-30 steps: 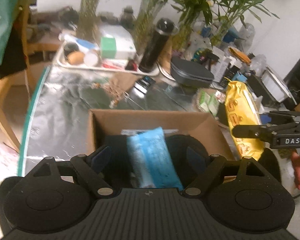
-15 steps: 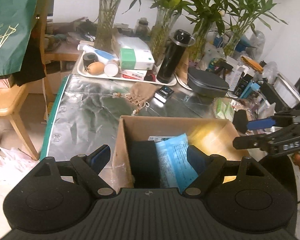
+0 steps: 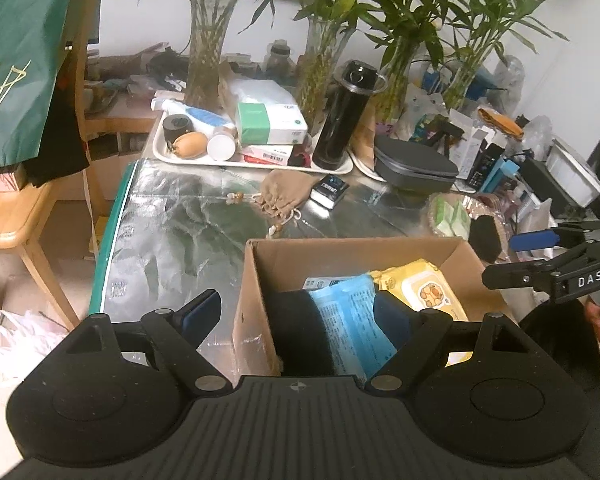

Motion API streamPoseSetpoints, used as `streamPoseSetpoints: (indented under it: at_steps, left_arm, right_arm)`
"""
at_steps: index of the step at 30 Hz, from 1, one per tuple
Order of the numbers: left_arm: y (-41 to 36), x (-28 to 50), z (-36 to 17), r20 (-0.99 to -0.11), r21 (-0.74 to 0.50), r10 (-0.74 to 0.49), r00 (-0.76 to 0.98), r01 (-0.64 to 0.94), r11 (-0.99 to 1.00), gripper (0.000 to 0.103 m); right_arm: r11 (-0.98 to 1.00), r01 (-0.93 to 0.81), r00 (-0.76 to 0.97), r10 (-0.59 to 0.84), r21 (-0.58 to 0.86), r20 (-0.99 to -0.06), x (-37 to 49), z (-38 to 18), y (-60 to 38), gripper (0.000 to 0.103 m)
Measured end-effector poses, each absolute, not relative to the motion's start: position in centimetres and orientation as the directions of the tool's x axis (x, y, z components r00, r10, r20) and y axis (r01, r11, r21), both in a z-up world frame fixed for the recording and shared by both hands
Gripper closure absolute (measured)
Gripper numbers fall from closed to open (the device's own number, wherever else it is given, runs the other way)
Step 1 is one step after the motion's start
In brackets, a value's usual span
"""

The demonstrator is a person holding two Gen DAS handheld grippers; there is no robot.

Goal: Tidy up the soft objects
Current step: 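Lower the yellow wipes pack into the box and open the right gripper, then move the left gripper to the tan drawstring pouch on the foil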

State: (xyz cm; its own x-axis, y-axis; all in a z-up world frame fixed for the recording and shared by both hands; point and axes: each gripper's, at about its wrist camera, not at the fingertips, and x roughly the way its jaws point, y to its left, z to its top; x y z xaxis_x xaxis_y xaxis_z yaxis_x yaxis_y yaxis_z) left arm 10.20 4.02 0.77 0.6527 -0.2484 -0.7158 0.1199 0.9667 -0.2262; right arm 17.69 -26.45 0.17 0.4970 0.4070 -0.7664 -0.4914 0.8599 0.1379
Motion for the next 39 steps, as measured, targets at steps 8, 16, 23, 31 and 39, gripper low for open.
streamPoseSetpoints:
  at_steps: [8,16,23,31,39]
  left_arm:
    - [3.7,10.7,0.9,-0.713,-0.204,-0.243,0.657,0.137,0.969,0.019]
    - [3.2,11.6,0.8,-0.718,-0.148,-0.206,0.665,0.143,0.979,0.019]
    - [2.8,12.4,0.7,-0.724,-0.115,-0.188,0.663,0.152,0.982,0.019]
    - [2.9,14.0,0.2,-0.755,-0.101,-0.164,0.635,0.134,0.986,0.019]
    - [3.3,17.2,-0.9,-0.829,-0.104,-0.126,0.546,0.071,0.992,0.019]
  right_arm:
    - [0.875,-0.469,0.556,0.399,0.121,-0.729,18.0,-0.1,-27.9,0.000]
    - [0.879,-0.471,0.599,0.383,0.077,-0.703,18.1,-0.9,-27.8,0.000]
    - [0.889,-0.454,0.608,0.357,0.059,-0.710,18.9,-1.5,-28.0,0.000]
    - [0.887,-0.449,0.533,0.364,0.109,-0.764,20.7,-2.3,-28.1,0.000]
    - [0.890,-0.429,0.458,0.362,0.154,-0.812,23.7,-3.0,-27.8,0.000]
